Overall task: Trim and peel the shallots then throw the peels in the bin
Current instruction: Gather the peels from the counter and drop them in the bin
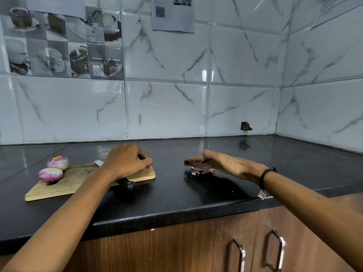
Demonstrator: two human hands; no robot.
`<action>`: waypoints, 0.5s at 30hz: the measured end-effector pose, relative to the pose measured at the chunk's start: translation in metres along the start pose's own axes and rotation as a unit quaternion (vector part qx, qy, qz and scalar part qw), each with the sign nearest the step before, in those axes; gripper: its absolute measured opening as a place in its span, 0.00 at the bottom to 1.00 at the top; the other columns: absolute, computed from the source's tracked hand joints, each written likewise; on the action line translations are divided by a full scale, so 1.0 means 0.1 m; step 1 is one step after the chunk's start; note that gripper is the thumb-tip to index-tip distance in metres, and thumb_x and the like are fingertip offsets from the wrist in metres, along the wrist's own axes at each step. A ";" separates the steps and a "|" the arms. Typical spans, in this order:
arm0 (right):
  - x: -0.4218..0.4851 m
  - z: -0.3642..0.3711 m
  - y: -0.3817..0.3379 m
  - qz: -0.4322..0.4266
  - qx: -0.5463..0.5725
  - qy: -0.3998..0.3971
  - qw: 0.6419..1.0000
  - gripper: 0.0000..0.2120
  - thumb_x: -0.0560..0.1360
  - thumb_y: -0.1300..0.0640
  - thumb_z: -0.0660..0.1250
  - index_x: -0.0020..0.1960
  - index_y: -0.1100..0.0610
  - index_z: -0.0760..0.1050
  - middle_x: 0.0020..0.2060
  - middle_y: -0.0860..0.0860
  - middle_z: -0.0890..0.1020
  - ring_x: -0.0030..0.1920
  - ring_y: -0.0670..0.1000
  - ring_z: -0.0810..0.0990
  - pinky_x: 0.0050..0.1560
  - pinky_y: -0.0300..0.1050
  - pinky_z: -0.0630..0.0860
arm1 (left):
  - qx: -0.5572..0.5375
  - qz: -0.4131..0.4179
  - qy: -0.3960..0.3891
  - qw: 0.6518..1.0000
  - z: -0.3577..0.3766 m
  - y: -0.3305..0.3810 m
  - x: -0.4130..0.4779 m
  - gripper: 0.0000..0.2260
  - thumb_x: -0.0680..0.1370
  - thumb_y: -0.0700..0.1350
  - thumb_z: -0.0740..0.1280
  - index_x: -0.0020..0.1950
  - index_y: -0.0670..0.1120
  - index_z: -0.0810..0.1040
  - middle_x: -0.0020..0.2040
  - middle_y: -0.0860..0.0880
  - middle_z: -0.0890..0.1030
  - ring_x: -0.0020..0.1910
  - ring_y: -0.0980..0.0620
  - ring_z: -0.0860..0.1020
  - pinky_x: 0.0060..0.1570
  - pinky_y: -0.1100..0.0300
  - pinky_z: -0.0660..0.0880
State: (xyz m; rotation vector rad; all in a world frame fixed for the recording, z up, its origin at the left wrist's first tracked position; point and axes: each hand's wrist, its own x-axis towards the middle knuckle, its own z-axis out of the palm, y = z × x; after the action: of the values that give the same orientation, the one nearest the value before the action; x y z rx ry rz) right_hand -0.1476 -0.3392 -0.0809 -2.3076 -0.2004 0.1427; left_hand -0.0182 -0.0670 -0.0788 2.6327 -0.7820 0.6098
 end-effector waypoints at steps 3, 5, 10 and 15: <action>-0.26 0.02 -0.12 0.037 -0.105 0.089 0.990 0.27 0.85 0.43 0.42 0.79 0.48 0.63 0.78 0.45 0.64 0.77 0.42 0.62 0.77 0.42 0.52 | -0.004 -0.006 -0.006 1.000 -0.02 0.01 -0.02 0.11 0.73 0.57 0.68 0.41 0.53 0.86 0.40 0.51 0.85 0.42 0.50 0.80 0.44 0.55 0.77; -0.36 0.04 -0.14 0.100 -0.206 0.105 0.968 0.28 0.85 0.39 0.41 0.80 0.48 0.59 0.80 0.48 0.61 0.80 0.49 0.58 0.78 0.48 0.52 | -0.004 -0.004 -0.002 1.000 -0.02 0.02 -0.02 0.11 0.73 0.57 0.68 0.42 0.53 0.86 0.41 0.51 0.85 0.42 0.49 0.80 0.44 0.55 0.77; -0.31 0.20 -0.04 0.195 -0.337 0.041 0.920 0.37 0.81 0.36 0.33 0.82 0.56 0.48 0.81 0.61 0.49 0.82 0.58 0.44 0.81 0.57 0.44 | -0.010 0.001 -0.003 1.000 -0.03 0.02 -0.04 0.10 0.73 0.56 0.68 0.40 0.53 0.86 0.39 0.52 0.84 0.41 0.51 0.79 0.43 0.57 0.75; -0.10 0.35 -0.16 0.157 -0.311 0.062 0.935 0.30 0.86 0.45 0.37 0.82 0.61 0.48 0.82 0.57 0.49 0.82 0.56 0.43 0.80 0.54 0.43 | -0.017 0.007 -0.004 1.000 -0.02 0.00 -0.03 0.13 0.72 0.57 0.66 0.42 0.51 0.86 0.38 0.50 0.84 0.40 0.51 0.79 0.41 0.56 0.76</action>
State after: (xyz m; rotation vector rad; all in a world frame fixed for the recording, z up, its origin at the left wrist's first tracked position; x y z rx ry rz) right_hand -0.1650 -0.3050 -0.0925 -2.9605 0.2277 0.1012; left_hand -0.0214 -0.0652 -0.0787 2.6028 -0.8066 0.5854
